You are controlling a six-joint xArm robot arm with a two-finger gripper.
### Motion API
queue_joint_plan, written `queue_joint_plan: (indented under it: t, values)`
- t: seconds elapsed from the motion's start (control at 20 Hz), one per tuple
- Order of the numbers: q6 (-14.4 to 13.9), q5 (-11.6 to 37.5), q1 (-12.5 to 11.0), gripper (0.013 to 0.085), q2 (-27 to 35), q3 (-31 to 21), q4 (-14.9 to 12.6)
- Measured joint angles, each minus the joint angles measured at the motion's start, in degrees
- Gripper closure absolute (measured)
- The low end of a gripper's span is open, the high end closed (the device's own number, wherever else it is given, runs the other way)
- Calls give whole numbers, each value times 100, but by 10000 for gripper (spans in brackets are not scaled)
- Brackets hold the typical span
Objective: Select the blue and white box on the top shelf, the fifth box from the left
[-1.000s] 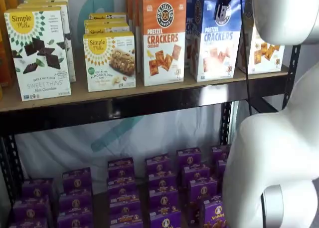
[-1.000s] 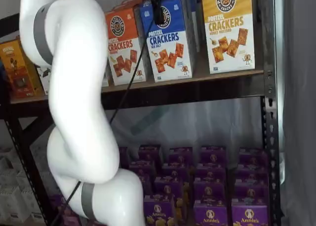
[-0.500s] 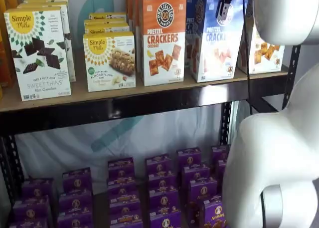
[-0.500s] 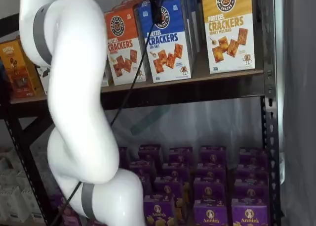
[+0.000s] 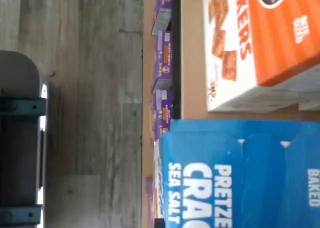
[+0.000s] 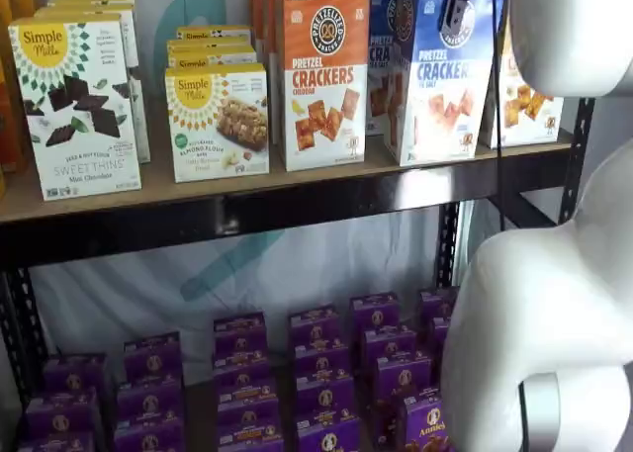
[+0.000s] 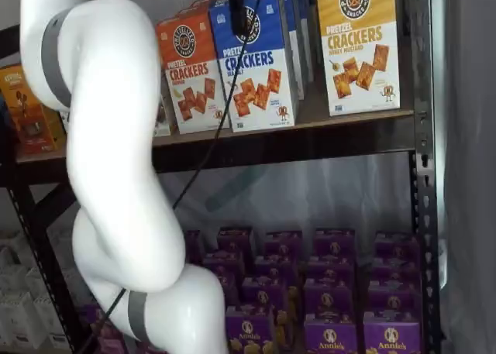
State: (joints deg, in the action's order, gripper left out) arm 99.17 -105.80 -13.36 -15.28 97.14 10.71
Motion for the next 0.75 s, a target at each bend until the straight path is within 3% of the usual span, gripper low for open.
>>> queue_joint_plan:
  t: [0.75]
  values:
    - [292,-363,-194,410,-1010,-920,-305]
